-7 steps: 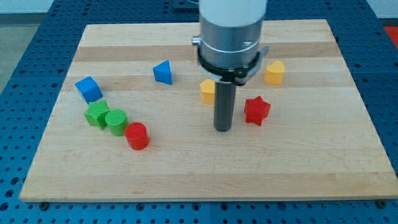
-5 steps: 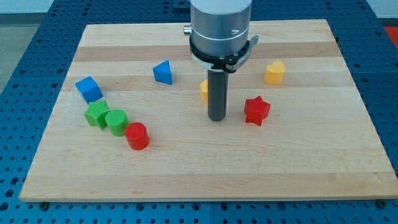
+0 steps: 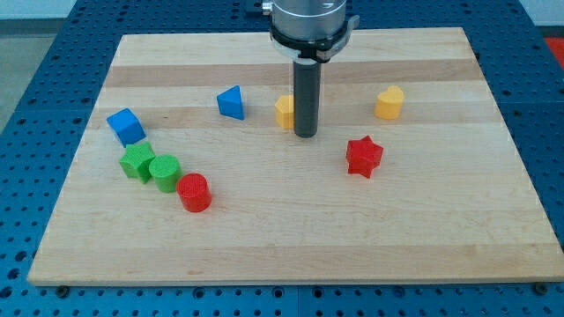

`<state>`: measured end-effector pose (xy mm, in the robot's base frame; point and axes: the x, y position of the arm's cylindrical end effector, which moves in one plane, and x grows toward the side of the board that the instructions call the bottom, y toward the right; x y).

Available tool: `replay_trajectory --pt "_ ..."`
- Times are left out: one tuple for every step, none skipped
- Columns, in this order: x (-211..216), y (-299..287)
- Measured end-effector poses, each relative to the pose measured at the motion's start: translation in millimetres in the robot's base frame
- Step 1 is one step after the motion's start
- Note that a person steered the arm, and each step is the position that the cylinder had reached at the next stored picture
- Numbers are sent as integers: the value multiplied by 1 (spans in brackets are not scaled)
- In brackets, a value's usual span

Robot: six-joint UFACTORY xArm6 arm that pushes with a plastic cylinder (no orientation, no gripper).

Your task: Place the hexagon on the right side of triangle

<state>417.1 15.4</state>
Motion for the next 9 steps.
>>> replay_trajectory --pt "-5 0" --pt "35 -11" --pt "43 -15" --pt "22 -14" --pt "2 -13" --pt "-8 -13" --pt "-14 -13" --pt "-14 -13" --pt "-6 -9"
